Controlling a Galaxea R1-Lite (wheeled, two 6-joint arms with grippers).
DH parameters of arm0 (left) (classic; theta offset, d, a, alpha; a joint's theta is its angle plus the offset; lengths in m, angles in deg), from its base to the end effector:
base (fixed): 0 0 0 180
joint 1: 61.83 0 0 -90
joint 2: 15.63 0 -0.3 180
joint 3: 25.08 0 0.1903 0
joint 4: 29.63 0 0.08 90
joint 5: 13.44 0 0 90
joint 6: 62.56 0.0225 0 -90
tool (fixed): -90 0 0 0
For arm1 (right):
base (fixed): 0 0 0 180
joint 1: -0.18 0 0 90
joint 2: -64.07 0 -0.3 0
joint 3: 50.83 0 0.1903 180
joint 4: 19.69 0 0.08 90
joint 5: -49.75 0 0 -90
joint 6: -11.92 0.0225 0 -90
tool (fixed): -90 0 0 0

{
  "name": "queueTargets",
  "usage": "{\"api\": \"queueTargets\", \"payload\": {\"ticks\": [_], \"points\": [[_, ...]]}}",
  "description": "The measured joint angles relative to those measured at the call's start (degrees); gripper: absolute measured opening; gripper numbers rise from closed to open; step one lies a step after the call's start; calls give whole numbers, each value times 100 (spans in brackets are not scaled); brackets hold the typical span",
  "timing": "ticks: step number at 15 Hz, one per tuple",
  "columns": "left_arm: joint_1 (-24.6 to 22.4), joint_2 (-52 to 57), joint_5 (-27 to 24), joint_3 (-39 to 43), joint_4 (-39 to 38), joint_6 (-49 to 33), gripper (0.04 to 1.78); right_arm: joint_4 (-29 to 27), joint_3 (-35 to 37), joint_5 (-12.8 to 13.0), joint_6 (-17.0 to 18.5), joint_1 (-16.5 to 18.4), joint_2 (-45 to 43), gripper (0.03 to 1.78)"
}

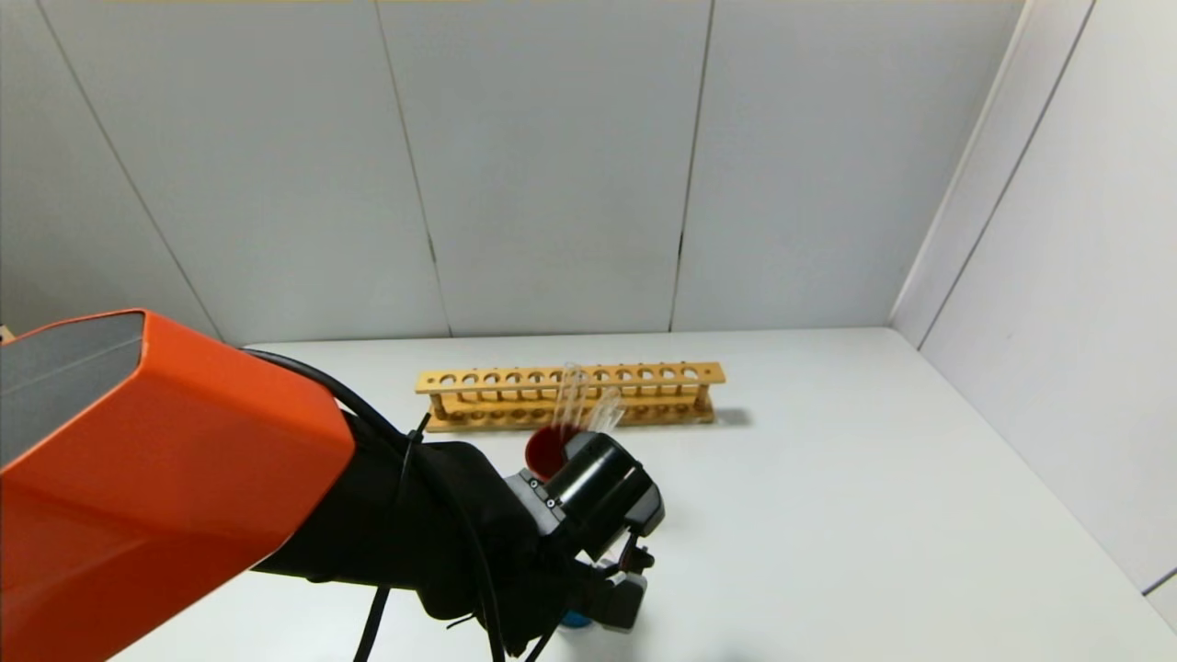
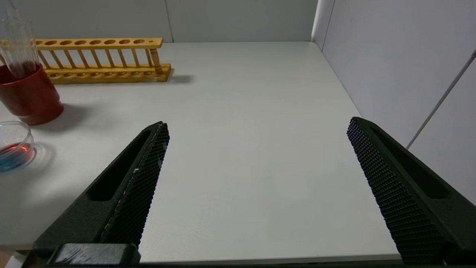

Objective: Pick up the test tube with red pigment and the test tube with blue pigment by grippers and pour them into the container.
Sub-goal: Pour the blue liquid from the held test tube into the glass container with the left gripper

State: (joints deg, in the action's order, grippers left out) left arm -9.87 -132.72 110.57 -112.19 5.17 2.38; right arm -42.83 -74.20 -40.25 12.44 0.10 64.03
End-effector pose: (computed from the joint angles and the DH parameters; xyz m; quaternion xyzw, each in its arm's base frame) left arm 0.2216 -0.2628 0.0827 0.7559 0.2599 -0.3215 0.5076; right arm -0.0229 0.0000 0.0759 0.0045 -0.0024 0.0007 1.0000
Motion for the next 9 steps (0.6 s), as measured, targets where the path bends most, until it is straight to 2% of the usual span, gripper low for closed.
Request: {"api": "queueTargets", "payload": {"ticks": [9], "points": [[-2, 37, 171, -85, 90, 177, 33, 2, 0, 0, 0, 0, 0, 175]]}}
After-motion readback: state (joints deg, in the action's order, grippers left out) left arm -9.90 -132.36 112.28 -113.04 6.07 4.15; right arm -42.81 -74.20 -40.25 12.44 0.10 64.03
